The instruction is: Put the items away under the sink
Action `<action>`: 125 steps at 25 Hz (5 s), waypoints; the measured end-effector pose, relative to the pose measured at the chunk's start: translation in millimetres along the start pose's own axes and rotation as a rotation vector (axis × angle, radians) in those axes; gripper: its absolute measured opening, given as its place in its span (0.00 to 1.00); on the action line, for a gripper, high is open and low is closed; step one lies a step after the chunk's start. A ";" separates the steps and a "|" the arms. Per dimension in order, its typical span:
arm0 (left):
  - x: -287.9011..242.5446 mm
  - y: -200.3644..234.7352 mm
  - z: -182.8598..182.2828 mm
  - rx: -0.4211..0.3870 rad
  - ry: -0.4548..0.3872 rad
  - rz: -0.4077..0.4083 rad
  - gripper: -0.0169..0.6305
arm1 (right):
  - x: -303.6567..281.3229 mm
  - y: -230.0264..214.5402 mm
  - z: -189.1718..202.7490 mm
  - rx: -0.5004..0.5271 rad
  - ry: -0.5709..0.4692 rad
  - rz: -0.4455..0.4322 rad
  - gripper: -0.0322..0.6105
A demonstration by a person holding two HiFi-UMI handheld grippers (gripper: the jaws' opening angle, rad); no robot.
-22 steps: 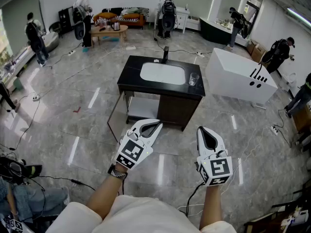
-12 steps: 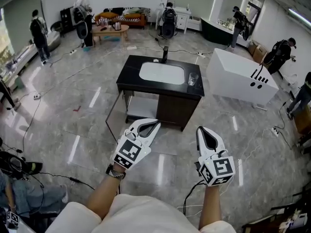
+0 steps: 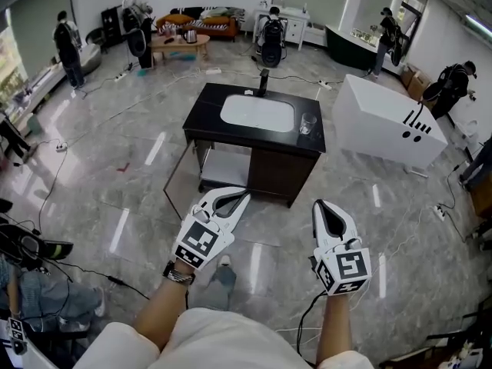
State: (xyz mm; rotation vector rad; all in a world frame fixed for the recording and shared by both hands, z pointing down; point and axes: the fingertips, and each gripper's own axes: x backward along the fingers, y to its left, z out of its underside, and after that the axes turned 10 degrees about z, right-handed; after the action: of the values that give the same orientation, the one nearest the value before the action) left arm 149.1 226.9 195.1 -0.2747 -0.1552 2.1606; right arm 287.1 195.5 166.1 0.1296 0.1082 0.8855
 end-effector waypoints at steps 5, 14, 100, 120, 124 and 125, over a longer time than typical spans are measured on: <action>-33.6 41.1 11.9 0.008 -0.014 -0.004 0.02 | -44.2 -23.5 10.4 0.016 0.001 0.015 0.06; -112.4 133.5 22.0 0.018 -0.014 0.041 0.02 | -152.1 -69.3 -3.4 -0.005 -0.026 0.093 0.06; -473.6 398.9 240.4 0.311 0.262 0.091 0.02 | -598.9 -243.4 361.6 -0.386 0.507 -0.009 0.29; -471.6 403.5 263.8 0.341 0.299 0.068 0.02 | -634.1 -242.5 379.4 -0.373 0.500 0.009 0.26; -466.6 400.9 266.4 0.342 0.308 0.066 0.02 | -635.9 -245.9 381.8 -0.359 0.498 0.032 0.16; -464.7 401.4 267.4 0.344 0.310 0.063 0.02 | -636.5 -247.1 381.9 -0.357 0.494 0.037 0.12</action>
State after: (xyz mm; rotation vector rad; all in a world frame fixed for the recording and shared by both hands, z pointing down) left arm 17.5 -385.6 432.0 -0.4127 0.4015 2.1321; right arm 132.3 -479.6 529.9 -0.4246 0.4054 0.9461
